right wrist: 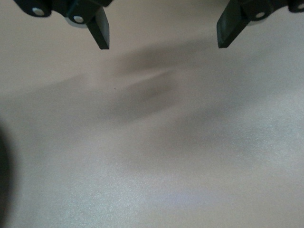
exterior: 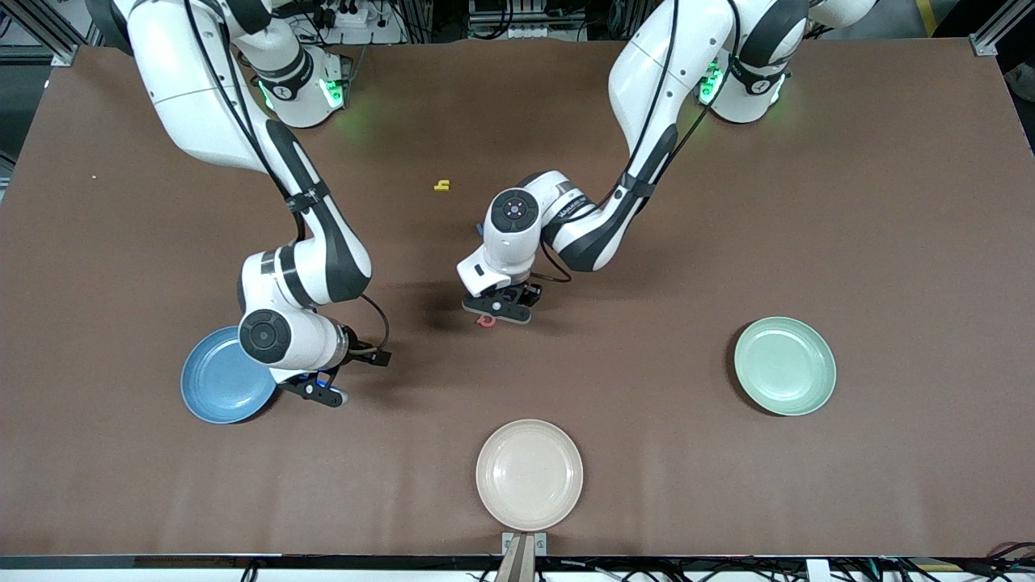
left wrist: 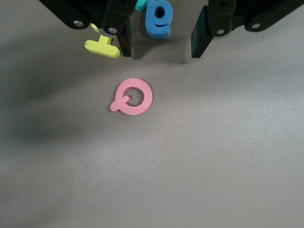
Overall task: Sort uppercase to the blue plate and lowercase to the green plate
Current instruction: 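Lower the left gripper onto the blue letter a and close it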
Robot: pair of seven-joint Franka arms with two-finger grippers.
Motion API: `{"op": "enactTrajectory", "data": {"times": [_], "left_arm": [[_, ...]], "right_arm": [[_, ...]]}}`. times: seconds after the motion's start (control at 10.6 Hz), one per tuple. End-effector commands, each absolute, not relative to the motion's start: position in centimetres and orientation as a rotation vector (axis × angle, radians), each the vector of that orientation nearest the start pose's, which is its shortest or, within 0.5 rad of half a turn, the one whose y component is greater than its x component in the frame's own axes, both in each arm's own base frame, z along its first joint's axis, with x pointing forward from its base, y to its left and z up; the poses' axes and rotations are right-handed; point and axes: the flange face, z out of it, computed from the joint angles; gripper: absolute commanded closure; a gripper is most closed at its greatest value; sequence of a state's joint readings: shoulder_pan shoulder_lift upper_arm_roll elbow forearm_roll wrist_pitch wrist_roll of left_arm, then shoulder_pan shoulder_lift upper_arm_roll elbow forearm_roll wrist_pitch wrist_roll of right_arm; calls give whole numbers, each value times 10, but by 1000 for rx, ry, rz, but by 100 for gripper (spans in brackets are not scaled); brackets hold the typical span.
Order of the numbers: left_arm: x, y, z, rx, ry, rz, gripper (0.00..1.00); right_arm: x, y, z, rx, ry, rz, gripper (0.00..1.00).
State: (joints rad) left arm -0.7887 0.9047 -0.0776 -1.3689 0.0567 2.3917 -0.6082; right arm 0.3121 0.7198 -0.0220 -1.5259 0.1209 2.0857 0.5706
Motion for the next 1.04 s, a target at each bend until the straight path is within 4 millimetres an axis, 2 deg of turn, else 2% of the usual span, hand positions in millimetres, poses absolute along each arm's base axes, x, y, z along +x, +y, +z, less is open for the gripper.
{"op": "enactTrajectory", "data": {"times": [0.0, 0.85, 0.94], "left_arm": [[491, -562, 178, -3176, 426, -148, 43], [474, -565, 173, -3135, 454, -86, 43], [474, -565, 174, -3134, 456, -86, 46]], "right_arm": [[660, 205, 222, -3059, 525, 279, 0], [660, 206, 222, -3055, 528, 281, 0], [660, 206, 222, -3055, 528, 281, 0]]}}
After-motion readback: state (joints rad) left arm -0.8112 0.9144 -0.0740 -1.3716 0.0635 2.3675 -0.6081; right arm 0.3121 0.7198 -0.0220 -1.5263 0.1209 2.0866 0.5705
